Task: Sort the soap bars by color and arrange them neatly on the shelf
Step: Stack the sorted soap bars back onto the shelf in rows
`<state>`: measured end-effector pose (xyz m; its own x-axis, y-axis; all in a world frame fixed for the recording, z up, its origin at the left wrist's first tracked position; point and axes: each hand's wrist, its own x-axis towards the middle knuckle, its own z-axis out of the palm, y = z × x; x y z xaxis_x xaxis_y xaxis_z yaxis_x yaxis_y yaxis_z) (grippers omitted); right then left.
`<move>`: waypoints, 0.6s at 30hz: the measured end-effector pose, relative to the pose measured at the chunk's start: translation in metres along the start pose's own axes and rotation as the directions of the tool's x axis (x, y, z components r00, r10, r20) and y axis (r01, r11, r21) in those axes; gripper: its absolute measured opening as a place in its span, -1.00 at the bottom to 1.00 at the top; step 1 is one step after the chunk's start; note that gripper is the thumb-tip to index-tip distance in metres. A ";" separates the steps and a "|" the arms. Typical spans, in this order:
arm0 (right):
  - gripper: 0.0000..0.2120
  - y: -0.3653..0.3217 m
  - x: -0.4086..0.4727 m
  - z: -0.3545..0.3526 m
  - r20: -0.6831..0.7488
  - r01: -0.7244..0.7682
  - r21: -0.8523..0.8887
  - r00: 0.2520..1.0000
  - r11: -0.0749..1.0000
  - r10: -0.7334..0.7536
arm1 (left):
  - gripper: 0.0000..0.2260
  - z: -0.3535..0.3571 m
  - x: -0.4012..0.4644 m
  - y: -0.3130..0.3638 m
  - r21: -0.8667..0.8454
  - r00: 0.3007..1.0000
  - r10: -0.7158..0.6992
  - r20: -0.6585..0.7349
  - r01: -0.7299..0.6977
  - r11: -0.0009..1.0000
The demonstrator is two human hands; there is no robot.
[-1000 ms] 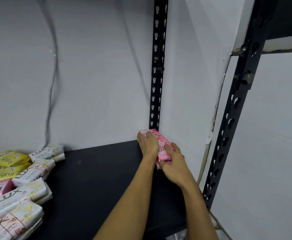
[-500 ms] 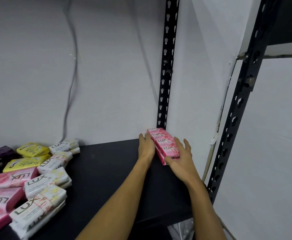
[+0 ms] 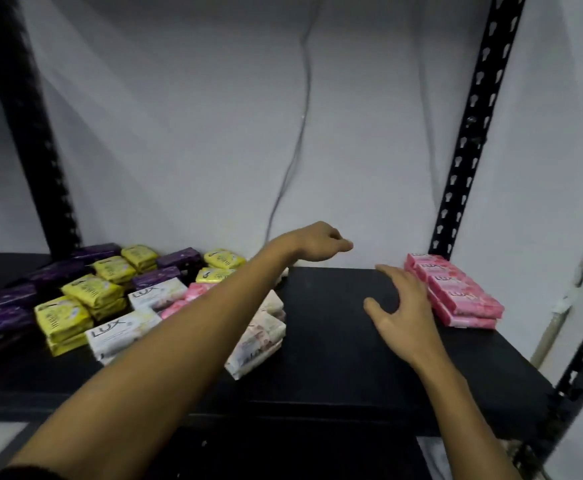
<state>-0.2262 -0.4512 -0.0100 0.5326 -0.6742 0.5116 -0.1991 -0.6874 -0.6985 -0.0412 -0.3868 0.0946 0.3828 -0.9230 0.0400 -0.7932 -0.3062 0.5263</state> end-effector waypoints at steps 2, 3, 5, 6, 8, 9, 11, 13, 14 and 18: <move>-0.51 -0.027 -0.005 0.025 0.141 0.046 0.060 0.989 0.997 -0.054 | -0.60 -0.025 -0.028 -0.029 0.086 1.000 -0.021 0.018 0.019 0.996; -0.54 -0.041 -0.009 0.038 0.201 0.086 0.079 0.974 0.993 -0.100 | -0.64 -0.036 -0.043 -0.046 0.119 0.999 -0.032 0.016 0.029 0.993; -0.61 -0.067 -0.017 0.062 0.311 0.162 0.102 0.932 0.981 -0.186 | -0.70 -0.053 -0.075 -0.079 0.168 0.998 -0.055 -0.007 0.055 0.984; -0.63 -0.077 -0.022 0.071 0.368 0.180 0.109 0.906 0.977 -0.208 | -0.73 -0.058 -0.089 -0.093 0.193 0.998 -0.058 -0.026 0.062 0.979; -0.57 -0.094 -0.034 0.088 0.450 0.235 0.094 0.857 0.968 -0.252 | -0.83 -0.064 -0.118 -0.116 0.254 0.994 -0.059 -0.093 0.081 0.964; -0.51 -0.099 -0.041 0.095 0.458 0.284 0.058 0.844 0.957 -0.279 | -0.86 -0.064 -0.131 -0.125 0.272 0.990 -0.050 -0.129 0.084 0.959; -0.39 -0.104 -0.054 0.107 0.429 0.356 -0.044 0.850 0.933 -0.305 | -0.80 -0.060 -0.155 -0.135 0.280 0.991 -0.028 -0.133 0.064 0.958; -0.40 -0.103 -0.063 0.117 0.383 0.373 -0.114 0.872 0.921 -0.305 | -0.65 -0.052 -0.172 -0.142 0.316 0.998 -0.056 -0.033 0.064 0.946; -0.44 -0.101 -0.066 0.121 0.371 0.371 -0.132 0.878 0.919 -0.301 | -0.56 -0.047 -0.176 -0.146 0.333 0.997 -0.080 0.010 0.072 0.940; -0.54 -0.092 -0.063 0.125 0.348 0.341 -0.148 0.897 0.928 -0.274 | -0.25 -0.038 -0.172 -0.158 0.322 0.998 -0.064 0.018 0.054 0.945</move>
<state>-0.1382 -0.3118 -0.0407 0.8183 -0.3225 0.4758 -0.1253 -0.9079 -0.4000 0.0364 -0.1709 0.0365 0.4238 -0.9057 -0.0092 -0.8815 -0.4148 0.2259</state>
